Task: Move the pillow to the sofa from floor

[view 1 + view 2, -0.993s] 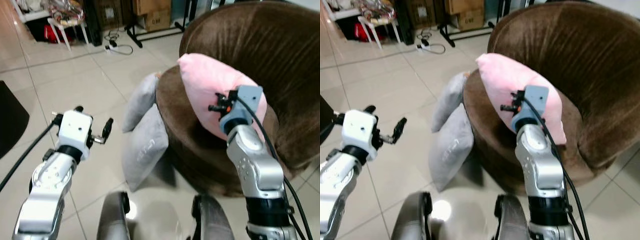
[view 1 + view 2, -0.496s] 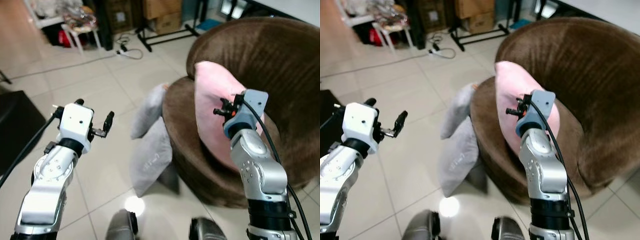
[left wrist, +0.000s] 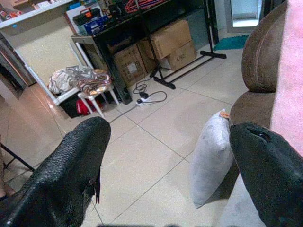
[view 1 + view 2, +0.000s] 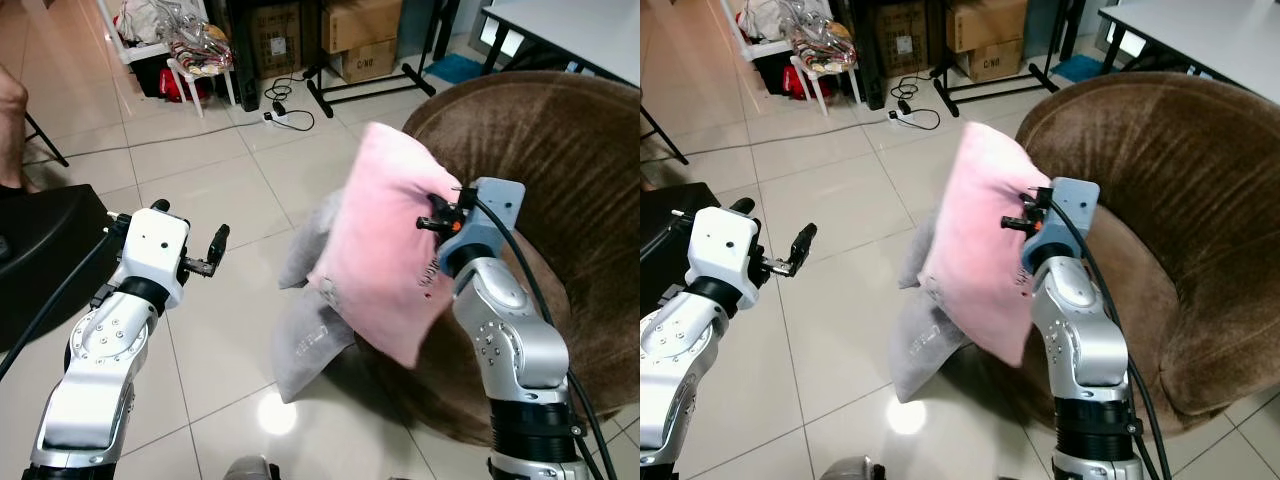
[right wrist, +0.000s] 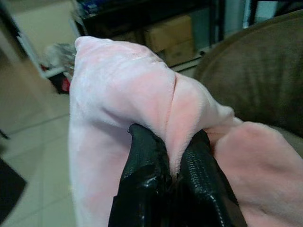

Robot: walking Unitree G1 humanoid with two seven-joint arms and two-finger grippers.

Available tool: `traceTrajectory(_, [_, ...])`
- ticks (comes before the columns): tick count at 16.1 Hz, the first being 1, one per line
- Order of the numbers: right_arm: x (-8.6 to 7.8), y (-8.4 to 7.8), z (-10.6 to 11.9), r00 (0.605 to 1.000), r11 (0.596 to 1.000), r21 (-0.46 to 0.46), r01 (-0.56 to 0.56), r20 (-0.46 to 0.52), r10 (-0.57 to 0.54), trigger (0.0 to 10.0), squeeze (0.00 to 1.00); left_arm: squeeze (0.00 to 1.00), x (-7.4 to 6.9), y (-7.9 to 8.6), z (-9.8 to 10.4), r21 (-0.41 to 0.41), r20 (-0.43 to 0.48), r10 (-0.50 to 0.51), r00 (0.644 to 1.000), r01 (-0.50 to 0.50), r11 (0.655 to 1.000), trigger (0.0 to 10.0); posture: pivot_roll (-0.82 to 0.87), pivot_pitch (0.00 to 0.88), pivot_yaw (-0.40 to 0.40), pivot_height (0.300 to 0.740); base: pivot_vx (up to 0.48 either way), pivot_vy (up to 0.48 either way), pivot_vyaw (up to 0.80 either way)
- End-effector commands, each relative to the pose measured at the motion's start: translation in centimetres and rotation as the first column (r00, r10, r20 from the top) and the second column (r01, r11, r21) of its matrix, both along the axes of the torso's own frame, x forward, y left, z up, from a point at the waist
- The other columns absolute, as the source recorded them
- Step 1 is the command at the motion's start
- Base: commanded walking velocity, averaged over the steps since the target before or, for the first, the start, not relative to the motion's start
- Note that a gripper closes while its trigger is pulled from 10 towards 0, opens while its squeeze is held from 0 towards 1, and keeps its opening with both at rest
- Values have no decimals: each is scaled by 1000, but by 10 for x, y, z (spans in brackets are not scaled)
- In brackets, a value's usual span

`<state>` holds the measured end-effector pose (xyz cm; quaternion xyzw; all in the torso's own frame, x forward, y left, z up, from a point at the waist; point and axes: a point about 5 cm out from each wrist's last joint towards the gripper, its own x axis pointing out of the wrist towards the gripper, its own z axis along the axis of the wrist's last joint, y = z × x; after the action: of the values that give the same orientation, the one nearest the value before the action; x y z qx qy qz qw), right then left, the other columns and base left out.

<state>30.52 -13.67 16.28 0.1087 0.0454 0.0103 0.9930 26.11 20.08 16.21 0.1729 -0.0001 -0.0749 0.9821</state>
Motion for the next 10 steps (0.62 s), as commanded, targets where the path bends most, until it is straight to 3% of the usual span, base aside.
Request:
traceTrajectory(1, [0,1,20,995,999,35,-14,101,10,10000,0,0,0,-1,-1,17,-5,-10,1000,10,1000,10000,-39,0,11,740,0,0,0])
traceTrajectory(10, [-2,-1,8,998,998,65,11,60,-15,10000,0,0,5,7,9,6,82,60,995,-60,998,10000,-35,0,12,740,0,0,-800])
